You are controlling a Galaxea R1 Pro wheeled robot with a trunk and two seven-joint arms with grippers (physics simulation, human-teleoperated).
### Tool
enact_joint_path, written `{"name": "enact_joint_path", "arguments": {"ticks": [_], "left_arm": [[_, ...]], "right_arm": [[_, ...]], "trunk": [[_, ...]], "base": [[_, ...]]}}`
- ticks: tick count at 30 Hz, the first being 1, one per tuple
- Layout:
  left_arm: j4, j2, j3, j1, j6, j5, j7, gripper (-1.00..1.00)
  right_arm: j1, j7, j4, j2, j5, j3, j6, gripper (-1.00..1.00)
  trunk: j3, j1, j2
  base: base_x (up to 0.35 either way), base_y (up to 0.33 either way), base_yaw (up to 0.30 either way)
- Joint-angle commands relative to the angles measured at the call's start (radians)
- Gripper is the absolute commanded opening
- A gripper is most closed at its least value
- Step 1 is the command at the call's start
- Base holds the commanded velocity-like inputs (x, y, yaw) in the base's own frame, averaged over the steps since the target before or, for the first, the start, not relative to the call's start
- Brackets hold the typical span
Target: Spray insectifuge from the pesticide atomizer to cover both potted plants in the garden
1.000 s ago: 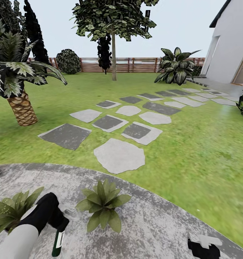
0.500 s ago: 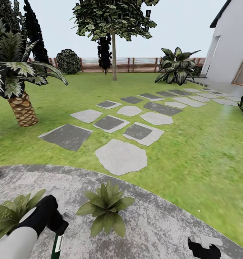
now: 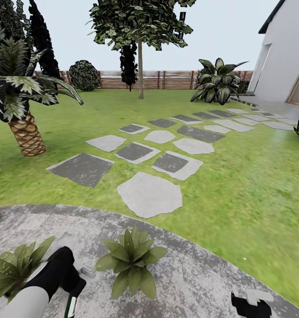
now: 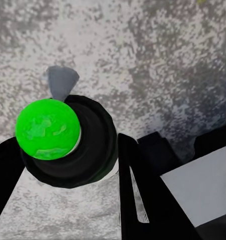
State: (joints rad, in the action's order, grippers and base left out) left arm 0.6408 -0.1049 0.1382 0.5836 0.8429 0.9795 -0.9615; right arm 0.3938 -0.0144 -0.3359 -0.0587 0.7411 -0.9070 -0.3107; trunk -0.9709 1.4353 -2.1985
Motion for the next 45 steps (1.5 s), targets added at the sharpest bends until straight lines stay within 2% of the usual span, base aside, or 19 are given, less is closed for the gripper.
{"name": "enact_joint_path", "arguments": {"ticks": [1, 6, 18, 19, 21, 26, 30, 34, 39, 42, 45], "left_arm": [[0.001, 0.01, 0.003, 0.0, 0.001, 0.015, -0.008, -1.0], [0.009, 0.017, -0.003, 0.001, 0.001, 0.016, -0.009, -1.0], [0.016, 0.006, 0.001, 0.019, 0.007, 0.024, -0.017, -1.0], [0.017, 0.005, 0.001, 0.027, 0.008, 0.025, -0.019, -1.0], [0.008, 0.002, -0.001, 0.075, 0.01, 0.022, -0.021, -1.0], [0.002, -0.001, -0.003, 0.116, 0.015, 0.022, -0.022, -1.0], [0.002, -0.034, -0.004, 0.117, 0.016, 0.021, -0.039, -1.0], [0.001, -0.044, -0.005, 0.112, 0.011, 0.021, -0.075, -1.0], [-0.006, -0.033, -0.006, 0.108, 0.008, 0.02, -0.081, -1.0], [-0.053, -0.009, -0.037, 0.087, 0.007, 0.02, -0.08, -1.0], [-0.07, 0.016, -0.046, 0.063, 0.005, 0.023, -0.074, -1.0]], "right_arm": [[0.001, -0.001, 0.001, 0.0, 0.011, -0.007, -0.005, 1.0], [0.002, -0.002, 0.002, 0.002, 0.009, -0.008, -0.005, 1.0], [0.002, -0.003, 0.001, 0.002, 0.009, -0.009, -0.005, 1.0], [0.002, -0.003, 0.001, 0.001, 0.009, -0.009, -0.005, 1.0], [0.002, -0.003, 0.001, -0.002, 0.01, -0.01, -0.005, 1.0], [0.001, -0.001, 0.001, -0.004, 0.011, -0.01, -0.005, 1.0], [0.001, -0.002, 0.001, -0.004, 0.012, -0.01, -0.005, 1.0], [0.001, -0.001, 0.001, -0.004, 0.012, -0.01, -0.005, 1.0], [0.002, -0.001, 0.001, -0.004, 0.012, -0.01, -0.005, 1.0], [0.001, -0.002, 0.001, -0.004, 0.011, -0.01, -0.005, 1.0], [0.001, -0.002, 0.001, -0.003, 0.011, -0.01, -0.005, 1.0]], "trunk": [[-0.001, 0.0, 0.0], [-0.001, 0.0, 0.0], [-0.055, 0.046, -0.084], [-0.059, 0.05, -0.091], [-0.065, 0.057, -0.105], [-0.078, 0.073, -0.133], [-0.078, 0.073, -0.133], [-0.078, 0.073, -0.133], [-0.078, 0.073, -0.133], [-0.078, 0.073, -0.133], [-0.078, 0.073, -0.133]], "base": [[0.01, 0.002, 0.0], [0.003, 0.001, 0.0], [0.0, 0.0, 0.0], [0.0, 0.0, 0.0], [0.0, 0.0, 0.0], [0.0, 0.0, 0.0], [0.0, 0.0, 0.0], [0.0, 0.0, 0.0], [0.105, 0.07, 0.0], [0.017, 0.01, 0.0], [0.003, 0.002, 0.0]]}}
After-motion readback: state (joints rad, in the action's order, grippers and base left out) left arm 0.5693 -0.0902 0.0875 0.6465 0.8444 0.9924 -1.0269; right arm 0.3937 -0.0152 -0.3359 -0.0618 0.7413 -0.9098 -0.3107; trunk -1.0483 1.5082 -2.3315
